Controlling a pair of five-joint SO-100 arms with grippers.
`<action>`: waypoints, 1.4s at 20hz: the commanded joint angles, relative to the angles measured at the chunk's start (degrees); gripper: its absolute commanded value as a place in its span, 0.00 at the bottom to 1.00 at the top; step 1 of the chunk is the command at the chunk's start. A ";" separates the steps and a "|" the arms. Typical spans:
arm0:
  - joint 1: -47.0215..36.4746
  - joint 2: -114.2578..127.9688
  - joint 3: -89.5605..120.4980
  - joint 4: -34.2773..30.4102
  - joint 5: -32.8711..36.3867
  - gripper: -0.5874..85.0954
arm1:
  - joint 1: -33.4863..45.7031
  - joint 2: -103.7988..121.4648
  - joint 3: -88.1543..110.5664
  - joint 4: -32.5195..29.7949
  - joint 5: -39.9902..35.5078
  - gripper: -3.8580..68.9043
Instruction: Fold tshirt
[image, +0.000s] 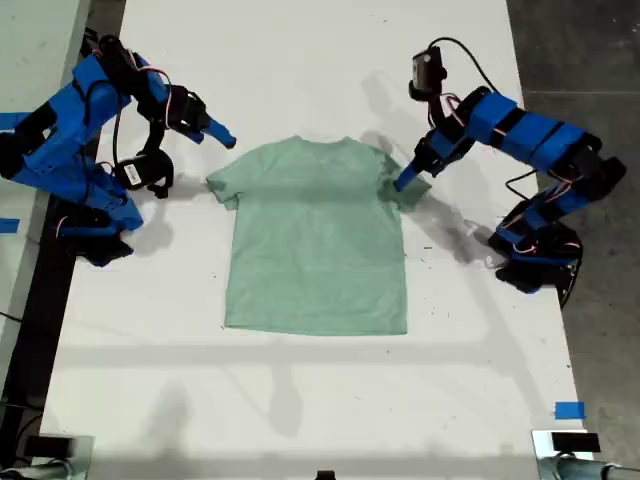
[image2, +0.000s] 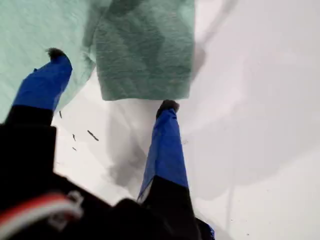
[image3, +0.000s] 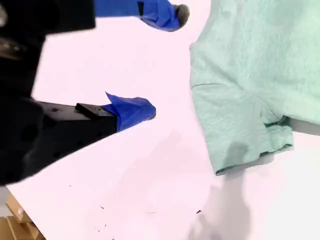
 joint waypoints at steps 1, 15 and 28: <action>-0.79 -0.35 -0.26 -1.23 0.44 0.30 | 1.41 -5.80 0.00 -5.36 -1.23 0.56; -0.79 1.49 4.39 -3.08 -0.09 0.30 | 6.68 -15.73 -4.83 -5.71 -1.93 0.04; -0.70 4.22 8.26 -4.66 -0.88 0.30 | -6.15 -10.37 -26.10 13.10 5.27 0.04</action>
